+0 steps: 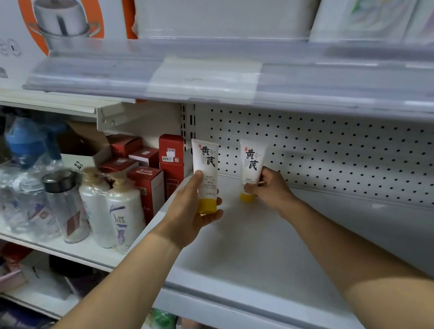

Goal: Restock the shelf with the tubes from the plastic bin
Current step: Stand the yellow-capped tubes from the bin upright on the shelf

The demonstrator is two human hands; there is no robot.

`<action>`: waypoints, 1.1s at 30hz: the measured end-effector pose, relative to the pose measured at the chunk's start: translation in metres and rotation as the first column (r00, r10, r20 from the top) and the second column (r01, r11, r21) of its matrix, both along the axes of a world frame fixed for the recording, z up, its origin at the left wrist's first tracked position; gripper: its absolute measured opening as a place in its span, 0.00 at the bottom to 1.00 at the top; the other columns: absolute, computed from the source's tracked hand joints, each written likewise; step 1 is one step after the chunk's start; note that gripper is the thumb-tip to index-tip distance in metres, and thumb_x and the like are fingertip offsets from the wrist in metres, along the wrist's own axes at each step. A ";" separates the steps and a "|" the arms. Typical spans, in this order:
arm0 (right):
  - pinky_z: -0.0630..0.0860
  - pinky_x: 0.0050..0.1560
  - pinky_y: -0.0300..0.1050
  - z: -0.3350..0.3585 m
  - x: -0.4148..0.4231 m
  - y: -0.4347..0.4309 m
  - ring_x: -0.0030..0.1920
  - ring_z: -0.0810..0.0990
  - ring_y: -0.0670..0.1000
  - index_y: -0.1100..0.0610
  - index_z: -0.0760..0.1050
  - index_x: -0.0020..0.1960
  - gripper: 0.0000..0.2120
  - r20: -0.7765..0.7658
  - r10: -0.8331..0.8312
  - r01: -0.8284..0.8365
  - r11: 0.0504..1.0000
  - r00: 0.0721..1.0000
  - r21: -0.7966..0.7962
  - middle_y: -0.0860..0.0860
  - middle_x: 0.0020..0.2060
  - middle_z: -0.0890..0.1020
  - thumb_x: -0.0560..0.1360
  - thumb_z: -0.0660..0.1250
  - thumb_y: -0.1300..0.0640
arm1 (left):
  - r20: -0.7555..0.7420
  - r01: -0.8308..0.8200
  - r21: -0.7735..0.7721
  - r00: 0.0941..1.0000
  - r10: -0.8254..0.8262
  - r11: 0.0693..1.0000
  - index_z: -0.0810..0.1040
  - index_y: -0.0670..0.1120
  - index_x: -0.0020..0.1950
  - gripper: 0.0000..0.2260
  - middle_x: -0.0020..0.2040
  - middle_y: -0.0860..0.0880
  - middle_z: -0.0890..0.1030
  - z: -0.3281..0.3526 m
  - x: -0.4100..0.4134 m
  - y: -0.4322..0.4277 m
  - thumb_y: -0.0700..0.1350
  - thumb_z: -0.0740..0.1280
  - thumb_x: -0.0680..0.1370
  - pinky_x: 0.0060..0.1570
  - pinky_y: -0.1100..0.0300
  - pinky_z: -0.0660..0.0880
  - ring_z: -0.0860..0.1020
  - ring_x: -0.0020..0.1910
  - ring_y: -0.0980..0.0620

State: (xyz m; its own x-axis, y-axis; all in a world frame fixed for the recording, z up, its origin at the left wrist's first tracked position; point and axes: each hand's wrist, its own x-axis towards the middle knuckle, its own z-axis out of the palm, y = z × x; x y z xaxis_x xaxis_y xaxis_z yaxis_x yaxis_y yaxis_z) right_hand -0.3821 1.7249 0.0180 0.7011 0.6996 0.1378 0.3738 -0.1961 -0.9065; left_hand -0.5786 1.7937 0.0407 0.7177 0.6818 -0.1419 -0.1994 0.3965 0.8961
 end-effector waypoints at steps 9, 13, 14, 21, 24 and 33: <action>0.74 0.50 0.45 0.017 -0.034 -0.019 0.54 0.76 0.53 0.56 0.66 0.63 0.24 0.072 -0.368 0.354 0.922 0.927 0.154 0.51 0.51 0.72 0.72 0.72 0.54 | 0.052 0.016 -0.072 0.999 -0.012 0.997 0.75 0.47 0.60 0.15 0.47 0.44 0.76 0.006 0.000 -0.010 0.55 0.61 0.80 0.37 0.54 0.77 0.75 0.43 0.48; 0.76 0.43 0.37 0.036 -0.084 -0.044 0.45 0.81 0.46 0.54 0.76 0.56 0.18 -0.036 0.159 -0.155 0.984 0.987 0.085 0.49 0.45 0.82 0.71 0.73 0.47 | 0.122 0.131 -0.018 0.984 -0.128 0.991 0.81 0.49 0.54 0.16 0.53 0.43 0.82 0.003 0.008 -0.027 0.54 0.56 0.82 0.54 0.51 0.76 0.79 0.52 0.47; 0.77 0.44 0.37 0.037 -0.091 -0.047 0.45 0.82 0.44 0.54 0.77 0.56 0.18 -0.044 0.232 -0.230 0.972 0.972 0.049 0.48 0.45 0.83 0.70 0.74 0.47 | 0.136 0.169 -0.004 0.977 -0.166 0.986 0.83 0.50 0.52 0.18 0.55 0.42 0.83 0.003 0.011 -0.032 0.54 0.54 0.82 0.58 0.50 0.74 0.80 0.56 0.47; 0.79 0.40 0.41 0.034 -0.072 -0.072 0.43 0.83 0.46 0.56 0.77 0.54 0.17 0.038 0.081 -0.080 0.996 0.996 -0.032 0.49 0.44 0.83 0.67 0.76 0.54 | -0.028 0.271 0.250 0.962 -0.273 0.930 0.78 0.47 0.60 0.14 0.51 0.46 0.83 0.007 0.027 -0.054 0.50 0.55 0.82 0.49 0.58 0.79 0.82 0.47 0.54; 0.81 0.51 0.50 0.028 -0.048 -0.078 0.49 0.83 0.51 0.58 0.75 0.57 0.21 0.041 -0.065 0.066 0.998 0.997 -0.022 0.51 0.50 0.83 0.67 0.77 0.58 | -0.139 0.187 0.350 0.979 -0.146 0.918 0.72 0.52 0.63 0.12 0.62 0.50 0.77 0.006 0.033 -0.052 0.50 0.60 0.81 0.62 0.55 0.70 0.75 0.61 0.53; 0.80 0.50 0.54 0.008 0.005 -0.064 0.50 0.80 0.55 0.61 0.73 0.55 0.22 0.135 -0.273 0.290 0.949 0.952 -0.121 0.55 0.51 0.80 0.64 0.76 0.60 | -0.178 -0.070 0.275 0.976 0.123 0.959 0.76 0.45 0.61 0.10 0.59 0.46 0.78 0.006 0.042 -0.020 0.44 0.61 0.81 0.51 0.54 0.78 0.77 0.57 0.48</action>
